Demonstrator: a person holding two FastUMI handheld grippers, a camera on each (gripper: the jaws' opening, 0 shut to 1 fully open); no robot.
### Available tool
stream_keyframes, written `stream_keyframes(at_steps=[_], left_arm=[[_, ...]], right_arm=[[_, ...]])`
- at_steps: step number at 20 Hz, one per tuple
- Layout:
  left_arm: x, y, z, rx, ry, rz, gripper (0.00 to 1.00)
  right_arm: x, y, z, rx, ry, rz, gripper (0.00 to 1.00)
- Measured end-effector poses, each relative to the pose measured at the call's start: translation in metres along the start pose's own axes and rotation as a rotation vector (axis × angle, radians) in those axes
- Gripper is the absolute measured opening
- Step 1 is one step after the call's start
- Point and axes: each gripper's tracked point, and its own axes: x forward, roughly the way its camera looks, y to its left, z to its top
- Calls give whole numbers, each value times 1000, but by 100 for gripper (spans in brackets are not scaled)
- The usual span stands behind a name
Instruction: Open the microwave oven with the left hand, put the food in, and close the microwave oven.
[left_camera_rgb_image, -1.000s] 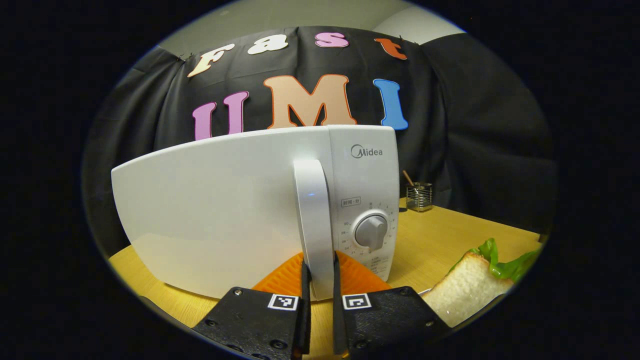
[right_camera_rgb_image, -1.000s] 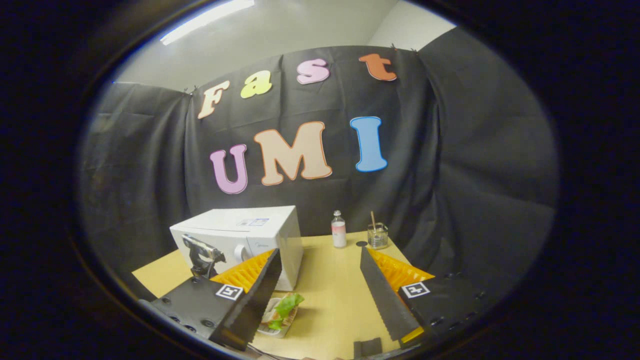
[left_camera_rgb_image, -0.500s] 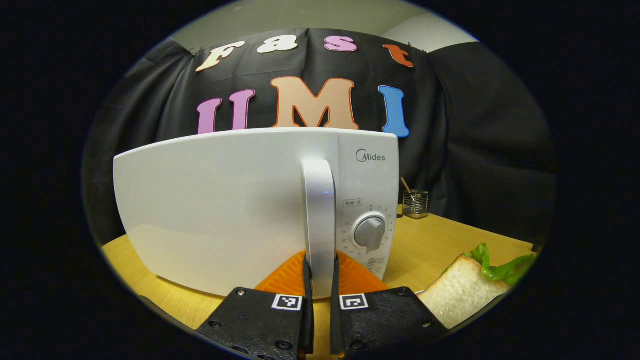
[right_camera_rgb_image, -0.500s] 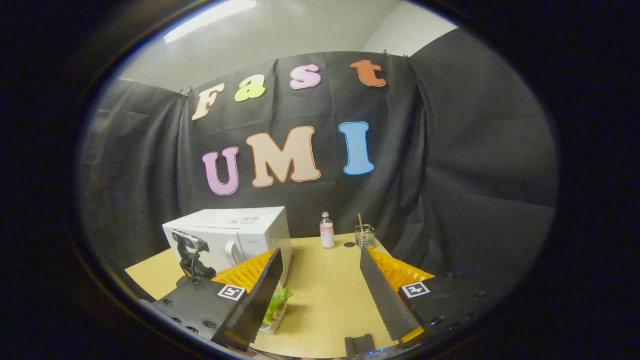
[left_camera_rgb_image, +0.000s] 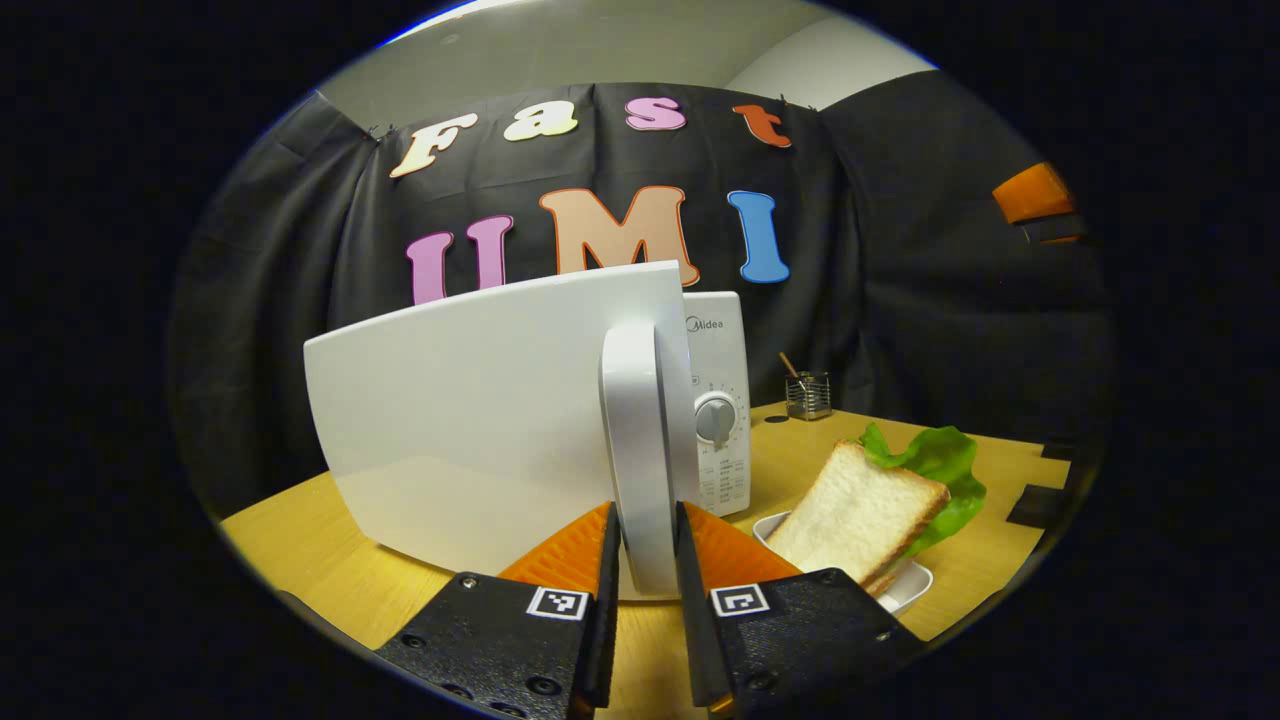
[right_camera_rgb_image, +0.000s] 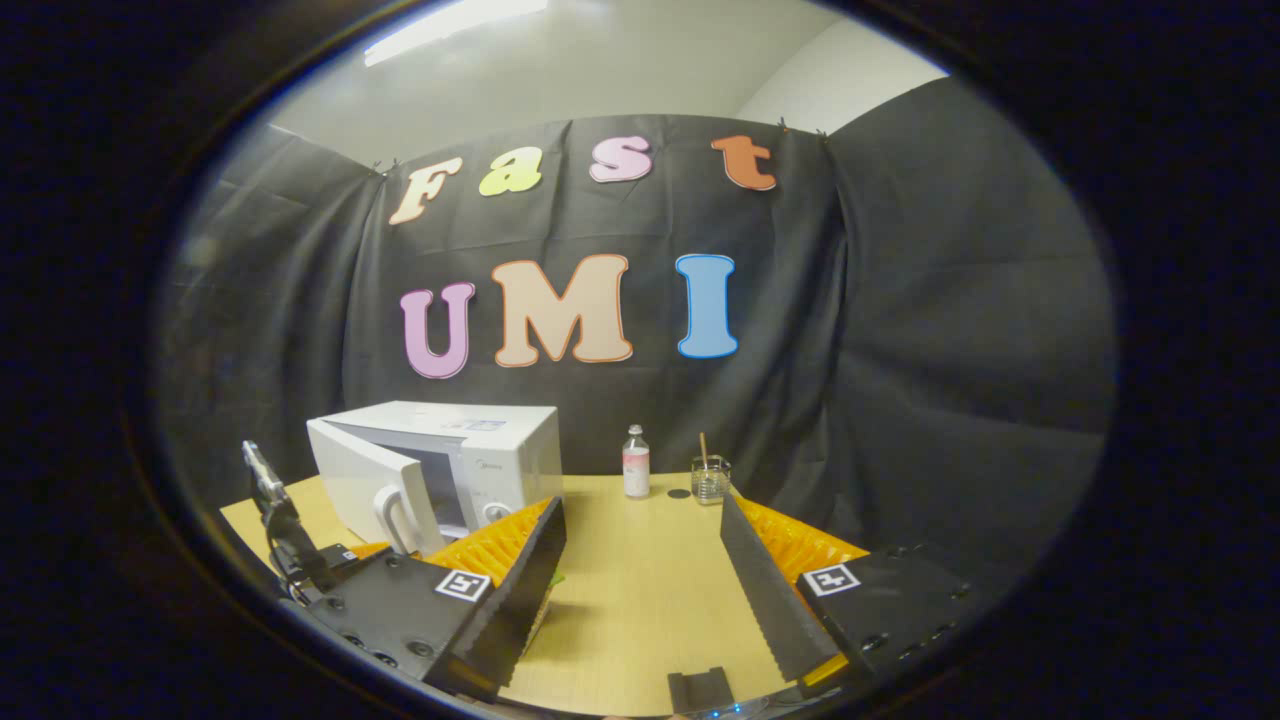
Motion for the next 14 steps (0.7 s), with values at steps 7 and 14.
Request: stream_keyframes(at_steps=[7,14], left_arm=[[-47,42,-3,0,8,111,78],[-97,72,-15,-146,62,153,94]], right_arm=[[0,26,-40,-21,40,61,92],[0,40,-58,10,70,78,92]])
